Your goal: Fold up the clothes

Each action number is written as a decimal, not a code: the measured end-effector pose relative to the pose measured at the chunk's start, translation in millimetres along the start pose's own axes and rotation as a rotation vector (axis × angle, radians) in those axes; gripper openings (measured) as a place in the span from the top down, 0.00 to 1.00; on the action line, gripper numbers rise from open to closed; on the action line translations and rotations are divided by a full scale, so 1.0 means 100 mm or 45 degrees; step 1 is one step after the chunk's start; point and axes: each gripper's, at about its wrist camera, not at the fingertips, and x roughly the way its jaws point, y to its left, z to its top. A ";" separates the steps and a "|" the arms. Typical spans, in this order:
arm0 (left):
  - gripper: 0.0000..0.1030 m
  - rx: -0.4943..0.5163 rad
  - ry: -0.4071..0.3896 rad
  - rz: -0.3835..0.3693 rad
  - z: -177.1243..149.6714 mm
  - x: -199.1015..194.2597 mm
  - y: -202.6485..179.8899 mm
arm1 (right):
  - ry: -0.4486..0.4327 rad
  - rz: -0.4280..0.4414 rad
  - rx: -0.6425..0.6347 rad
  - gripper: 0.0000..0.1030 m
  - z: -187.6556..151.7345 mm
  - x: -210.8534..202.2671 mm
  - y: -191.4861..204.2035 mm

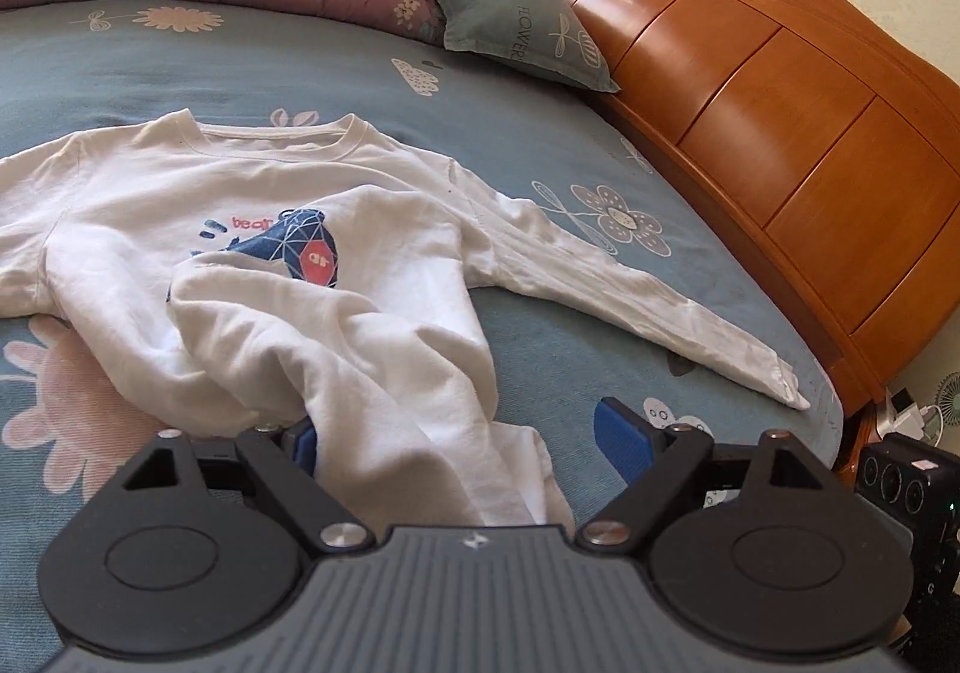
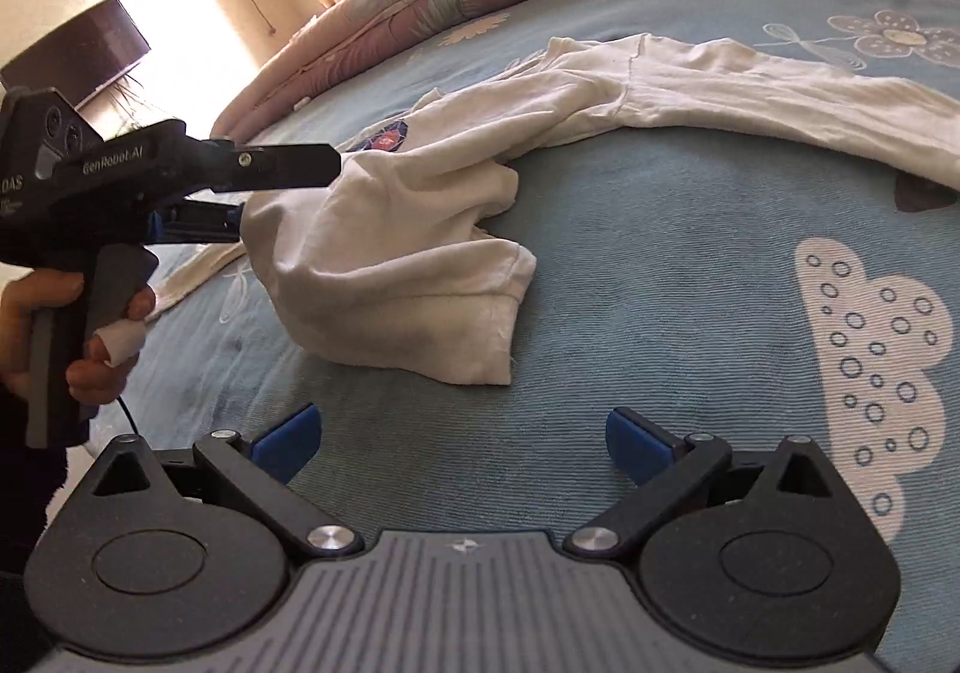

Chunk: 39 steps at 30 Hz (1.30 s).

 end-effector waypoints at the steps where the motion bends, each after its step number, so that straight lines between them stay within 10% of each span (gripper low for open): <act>1: 0.16 -0.015 0.001 0.012 -0.03 -0.03 0.05 | -0.004 0.035 0.009 0.00 0.03 0.04 -0.03; 11: 0.16 -0.238 -0.098 0.003 -0.14 -0.30 0.40 | -0.058 0.329 0.221 0.00 0.44 0.56 -0.36; 22: 0.16 -0.256 -0.112 -0.014 -0.17 -0.30 0.44 | 0.027 0.447 0.219 0.00 0.47 0.67 -0.23; 32: 0.16 -0.300 -0.135 -0.017 -0.27 -0.41 0.53 | -0.111 0.693 0.518 0.01 0.40 0.65 -0.59; 34: 0.16 -0.313 -0.132 -0.014 -0.29 -0.40 0.56 | -0.148 0.747 0.560 0.07 0.31 0.59 -0.68; 39: 0.16 -0.315 -0.126 -0.032 -0.30 -0.39 0.53 | -0.109 0.577 0.533 0.70 0.28 0.65 -0.80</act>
